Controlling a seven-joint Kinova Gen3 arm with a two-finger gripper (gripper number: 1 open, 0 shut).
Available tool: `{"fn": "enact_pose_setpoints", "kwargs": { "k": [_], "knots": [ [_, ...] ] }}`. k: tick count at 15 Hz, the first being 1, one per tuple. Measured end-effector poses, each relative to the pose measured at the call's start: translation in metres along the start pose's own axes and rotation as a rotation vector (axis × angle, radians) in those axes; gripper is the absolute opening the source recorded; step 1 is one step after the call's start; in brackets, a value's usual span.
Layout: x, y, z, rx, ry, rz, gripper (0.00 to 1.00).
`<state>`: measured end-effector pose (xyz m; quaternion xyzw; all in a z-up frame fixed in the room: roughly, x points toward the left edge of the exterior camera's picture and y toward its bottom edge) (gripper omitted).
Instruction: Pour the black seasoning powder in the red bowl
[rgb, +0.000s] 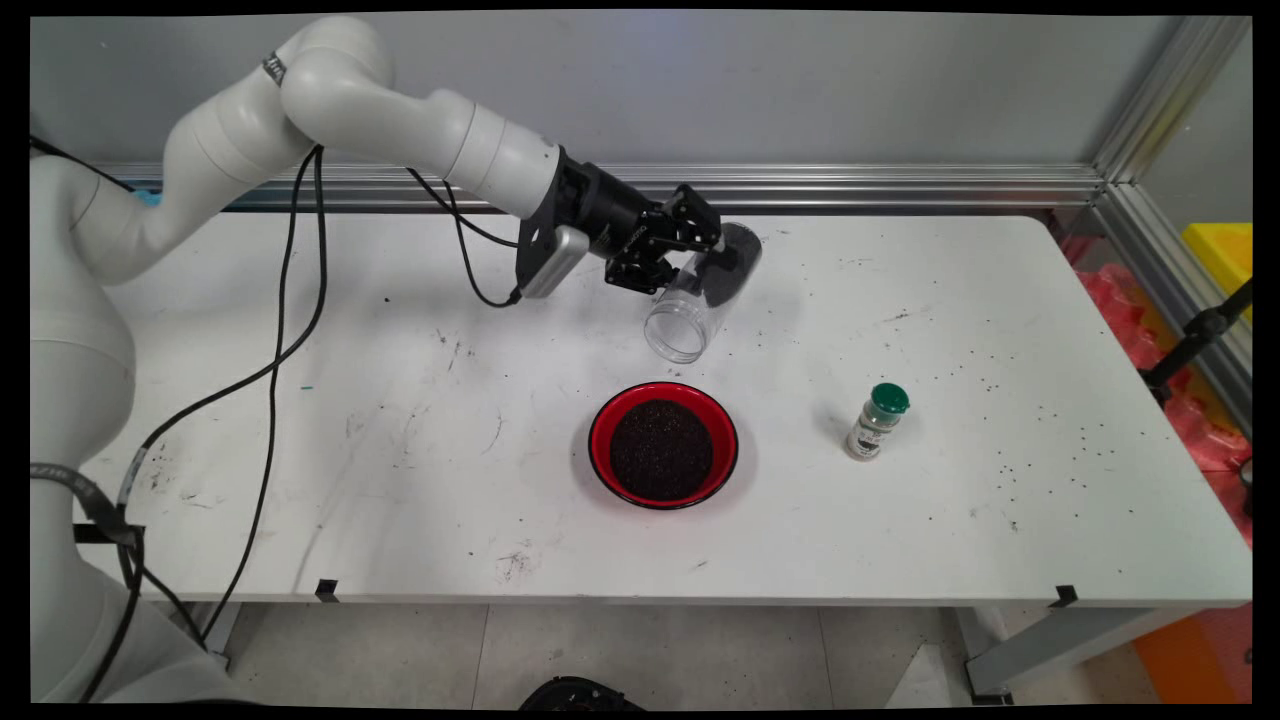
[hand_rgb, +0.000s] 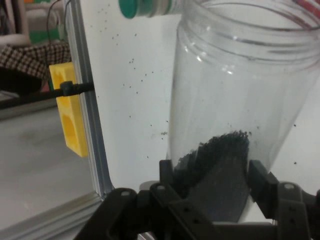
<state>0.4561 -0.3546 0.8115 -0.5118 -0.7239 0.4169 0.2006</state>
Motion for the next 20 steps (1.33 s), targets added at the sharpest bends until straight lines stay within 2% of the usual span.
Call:
{"fn": "enact_pose_setpoints", "kwargs": {
  "k": [6,20],
  "knots": [
    [0.005,-0.004,0.003,-0.013,-0.005,0.137,0.0],
    [0.02,-0.022,0.005,-0.005,-0.018,0.402,0.0]
  ]
}}
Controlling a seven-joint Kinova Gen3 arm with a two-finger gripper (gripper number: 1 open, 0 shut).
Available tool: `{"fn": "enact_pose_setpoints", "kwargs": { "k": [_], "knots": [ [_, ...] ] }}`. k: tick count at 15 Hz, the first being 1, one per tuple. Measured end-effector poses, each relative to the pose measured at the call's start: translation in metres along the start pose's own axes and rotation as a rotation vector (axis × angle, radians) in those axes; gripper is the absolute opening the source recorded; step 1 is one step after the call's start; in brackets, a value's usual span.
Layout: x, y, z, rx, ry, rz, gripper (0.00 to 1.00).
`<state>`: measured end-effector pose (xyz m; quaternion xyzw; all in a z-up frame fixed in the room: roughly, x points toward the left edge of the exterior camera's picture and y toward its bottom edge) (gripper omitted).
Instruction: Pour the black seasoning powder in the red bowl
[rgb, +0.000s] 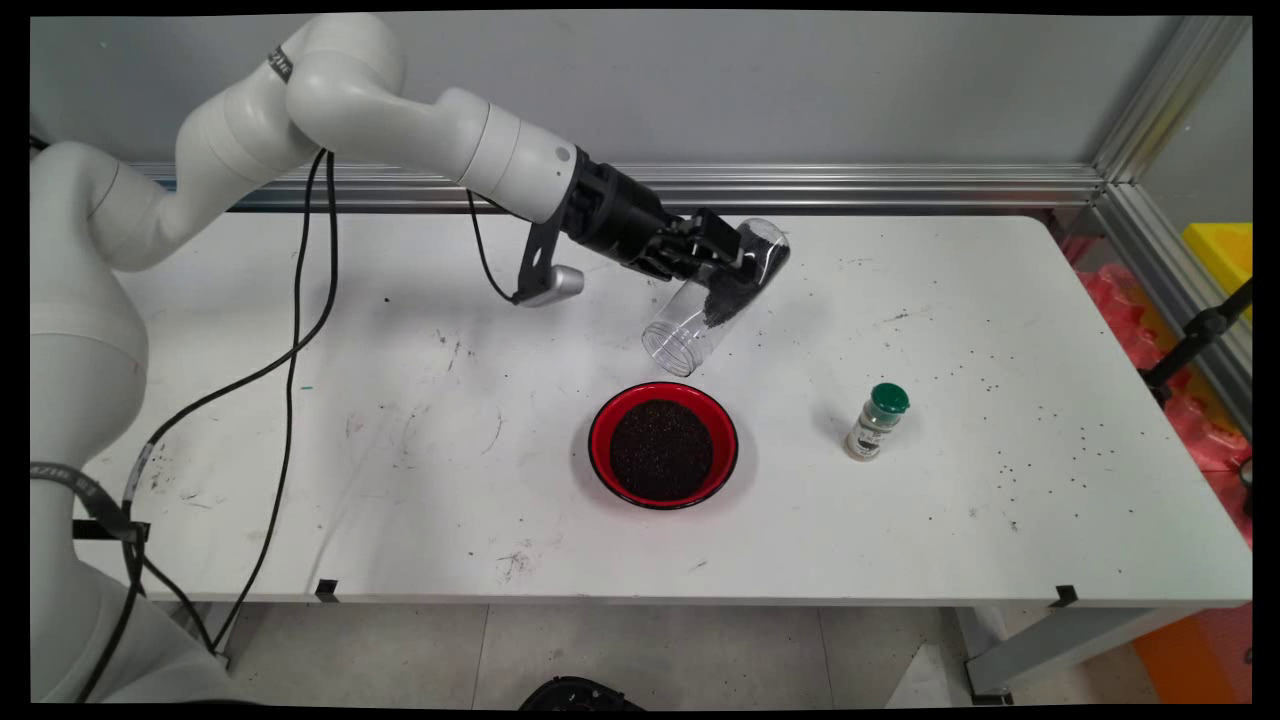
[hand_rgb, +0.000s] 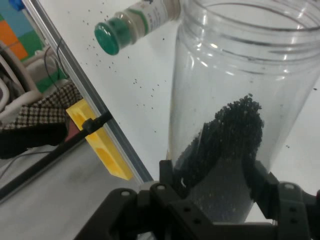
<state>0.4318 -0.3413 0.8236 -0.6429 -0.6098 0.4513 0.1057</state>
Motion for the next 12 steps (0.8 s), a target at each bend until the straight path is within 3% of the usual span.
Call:
{"fn": "enact_pose_setpoints", "kwargs": {
  "k": [12],
  "knots": [
    [0.012,-0.022,-0.008,0.029,-0.017,0.175,0.0]
  ]
}}
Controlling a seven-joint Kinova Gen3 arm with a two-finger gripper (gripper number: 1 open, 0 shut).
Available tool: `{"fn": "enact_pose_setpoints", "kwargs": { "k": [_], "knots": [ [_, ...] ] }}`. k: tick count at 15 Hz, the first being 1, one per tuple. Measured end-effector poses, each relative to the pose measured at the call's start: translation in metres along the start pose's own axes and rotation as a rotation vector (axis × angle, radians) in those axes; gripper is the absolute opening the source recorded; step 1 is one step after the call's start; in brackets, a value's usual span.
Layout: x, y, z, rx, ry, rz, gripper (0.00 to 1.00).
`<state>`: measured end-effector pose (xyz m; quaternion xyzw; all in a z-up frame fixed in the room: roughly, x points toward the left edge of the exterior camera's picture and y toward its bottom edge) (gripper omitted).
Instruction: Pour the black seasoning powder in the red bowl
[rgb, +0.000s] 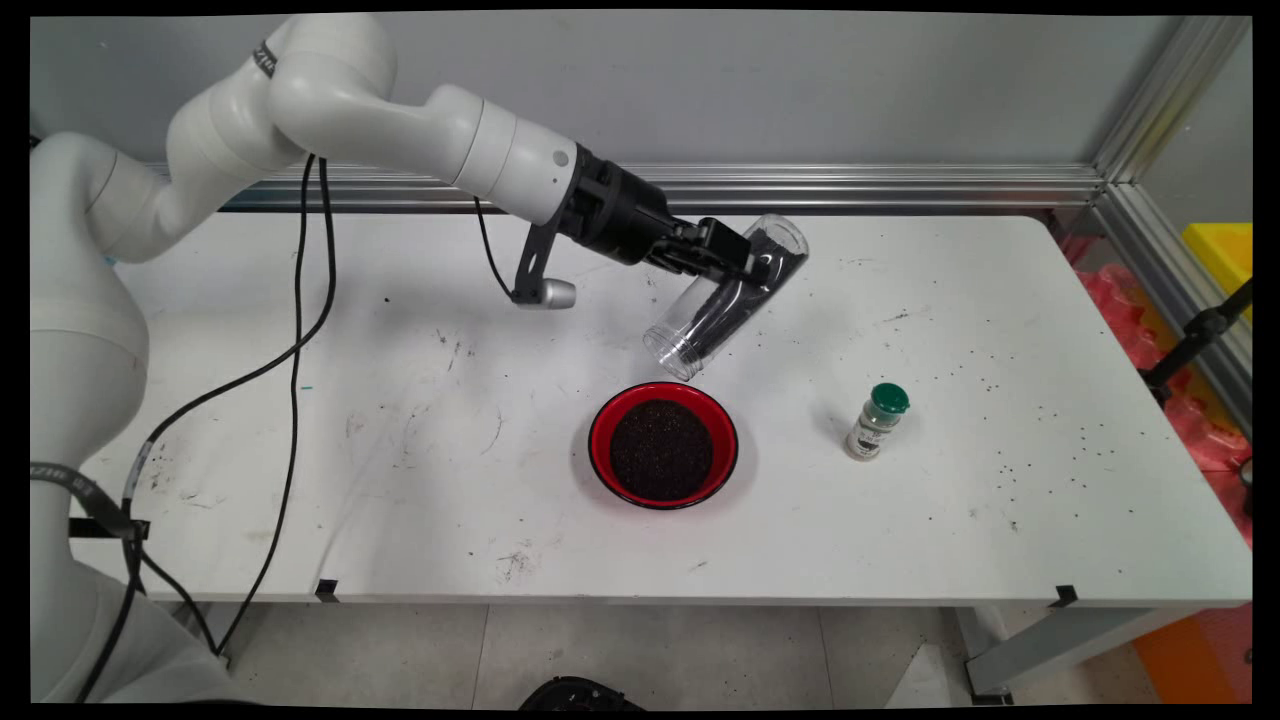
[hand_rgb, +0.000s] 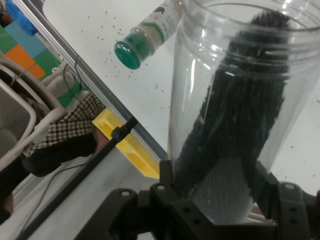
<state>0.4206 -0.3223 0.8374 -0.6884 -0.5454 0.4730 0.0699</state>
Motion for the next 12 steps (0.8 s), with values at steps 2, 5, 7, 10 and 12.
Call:
{"fn": "enact_pose_setpoints", "kwargs": {
  "k": [2,5,7,10,12],
  "knots": [
    [0.001,-0.003,-0.001,0.003,-0.005,0.024,0.0],
    [0.003,-0.008,-0.003,0.007,-0.014,0.054,0.0],
    [0.004,-0.012,-0.004,0.009,-0.019,0.074,0.0],
    [0.005,-0.017,-0.005,0.016,-0.027,0.109,0.0],
    [0.006,-0.019,-0.005,0.019,-0.03,0.126,0.0]
  ]
}}
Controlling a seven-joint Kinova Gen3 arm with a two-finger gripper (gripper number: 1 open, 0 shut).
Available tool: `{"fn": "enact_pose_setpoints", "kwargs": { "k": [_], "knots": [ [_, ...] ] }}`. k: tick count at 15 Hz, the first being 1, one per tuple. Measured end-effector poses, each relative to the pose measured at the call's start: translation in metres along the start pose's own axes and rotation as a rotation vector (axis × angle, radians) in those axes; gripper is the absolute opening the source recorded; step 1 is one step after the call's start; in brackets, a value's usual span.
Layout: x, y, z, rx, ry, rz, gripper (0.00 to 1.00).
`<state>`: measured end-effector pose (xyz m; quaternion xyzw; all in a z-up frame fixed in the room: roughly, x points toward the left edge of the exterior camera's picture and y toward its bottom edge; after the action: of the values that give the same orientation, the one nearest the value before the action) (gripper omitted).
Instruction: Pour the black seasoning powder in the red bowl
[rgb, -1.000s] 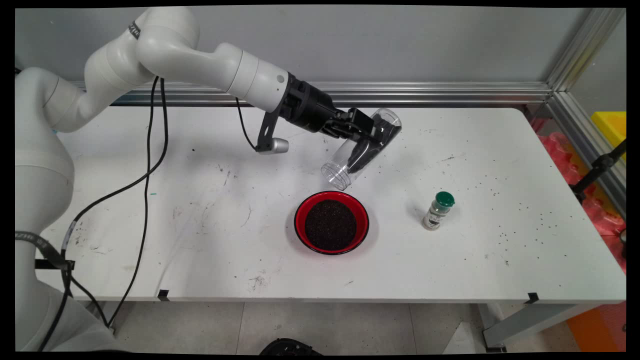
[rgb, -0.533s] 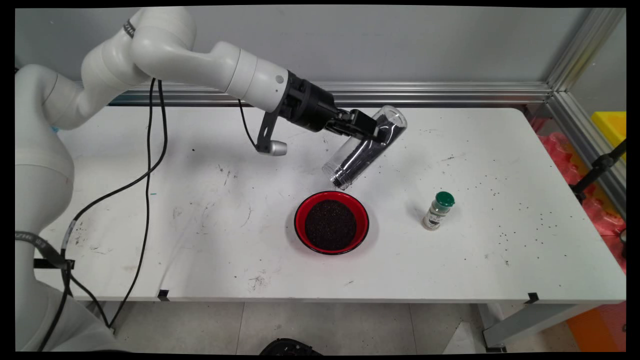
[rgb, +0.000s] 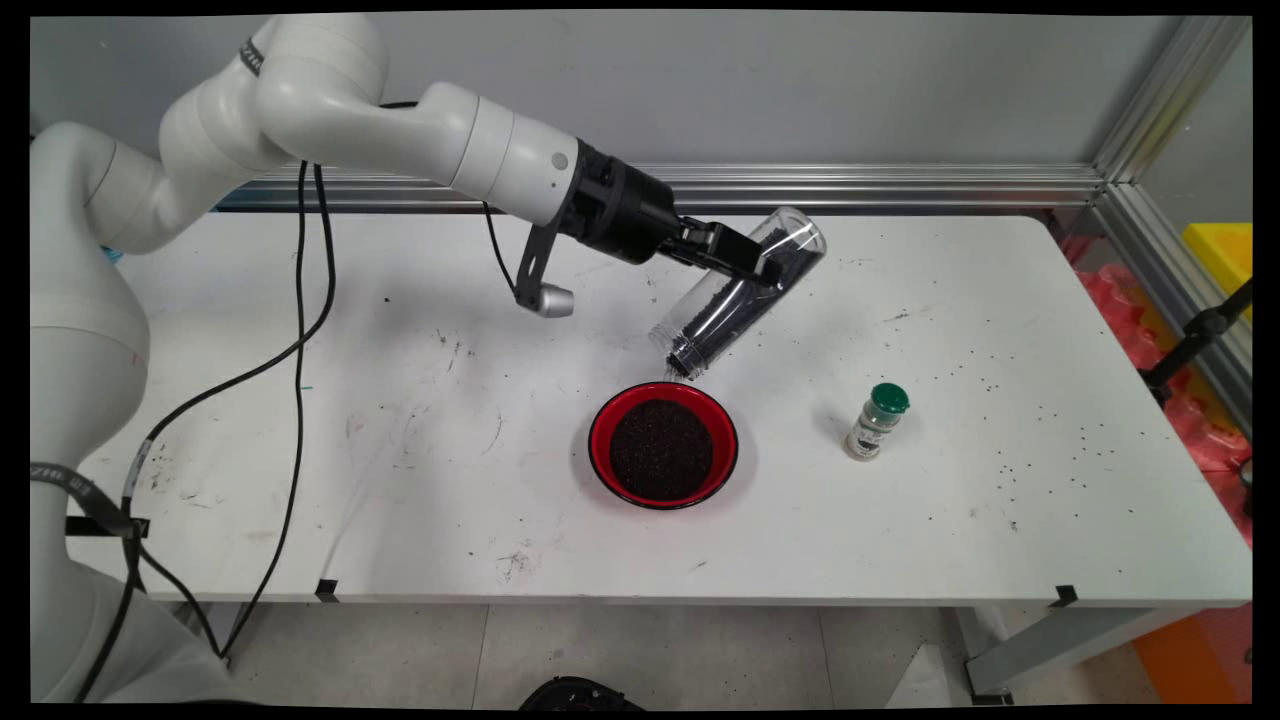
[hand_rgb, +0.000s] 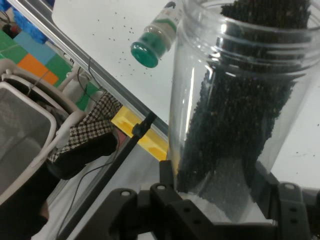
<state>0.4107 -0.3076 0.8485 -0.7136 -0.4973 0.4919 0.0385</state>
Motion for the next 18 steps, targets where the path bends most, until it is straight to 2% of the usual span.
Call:
{"fn": "enact_pose_setpoints", "kwargs": {
  "k": [7,18],
  "knots": [
    [0.001,-0.007,-0.002,0.012,-0.012,0.076,0.0],
    [0.001,-0.013,-0.005,0.022,-0.024,0.141,0.0]
  ]
}}
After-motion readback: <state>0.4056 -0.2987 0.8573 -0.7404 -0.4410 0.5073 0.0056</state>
